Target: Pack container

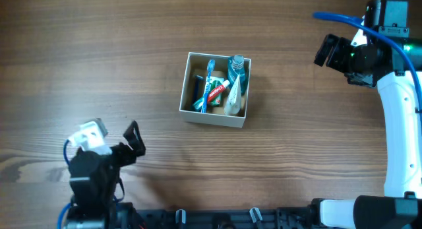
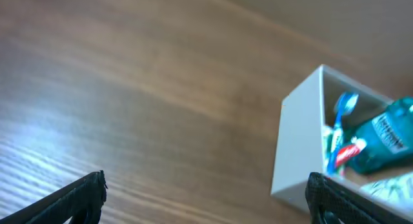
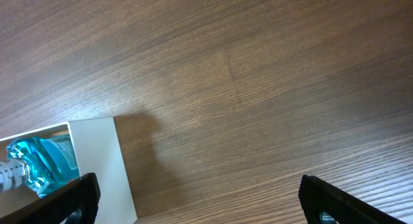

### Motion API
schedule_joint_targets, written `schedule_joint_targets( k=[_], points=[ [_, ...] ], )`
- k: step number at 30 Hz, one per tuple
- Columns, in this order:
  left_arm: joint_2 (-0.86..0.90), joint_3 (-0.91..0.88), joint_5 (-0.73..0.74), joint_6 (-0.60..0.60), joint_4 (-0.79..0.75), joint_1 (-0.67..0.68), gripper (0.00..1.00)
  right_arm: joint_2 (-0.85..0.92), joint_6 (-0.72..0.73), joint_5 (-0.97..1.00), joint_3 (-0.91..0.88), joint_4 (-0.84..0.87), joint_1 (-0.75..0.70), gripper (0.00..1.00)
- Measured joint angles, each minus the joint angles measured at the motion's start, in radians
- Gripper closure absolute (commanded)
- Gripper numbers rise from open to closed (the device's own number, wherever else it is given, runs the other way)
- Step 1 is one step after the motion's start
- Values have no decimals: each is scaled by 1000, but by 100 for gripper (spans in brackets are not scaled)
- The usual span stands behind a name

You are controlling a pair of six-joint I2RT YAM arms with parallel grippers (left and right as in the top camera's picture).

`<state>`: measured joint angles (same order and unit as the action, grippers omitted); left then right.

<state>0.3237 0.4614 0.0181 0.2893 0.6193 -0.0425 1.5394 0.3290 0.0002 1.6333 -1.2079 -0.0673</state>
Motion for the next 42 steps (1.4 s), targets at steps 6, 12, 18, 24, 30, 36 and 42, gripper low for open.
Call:
schedule_joint_targets(
  k=[6, 12, 18, 24, 30, 36, 42],
  points=[
    [-191, -174, 15, 0, -11, 5, 0, 1, 0, 0, 0, 1, 0, 0],
    [-302, -250, 15, 0, -16, 22, 0, 2, 0, 0, 0, 1, 0, 0],
    [-309, -290, 14, 0, -6, 22, 0, 2, 0, 0, 0, 1, 0, 0],
    [-309, -290, 14, 0, -6, 22, 0, 2, 0, 0, 0, 1, 0, 0],
    [-309, -290, 14, 0, -6, 22, 0, 2, 0, 0, 0, 1, 0, 0],
    [-309, -290, 14, 0, -6, 22, 0, -2, 0, 0, -12, 6, 0, 0],
    [-310, -290, 14, 0, -6, 23, 0, -238, 0, 0, -291, 23, 1, 0]
  ],
)
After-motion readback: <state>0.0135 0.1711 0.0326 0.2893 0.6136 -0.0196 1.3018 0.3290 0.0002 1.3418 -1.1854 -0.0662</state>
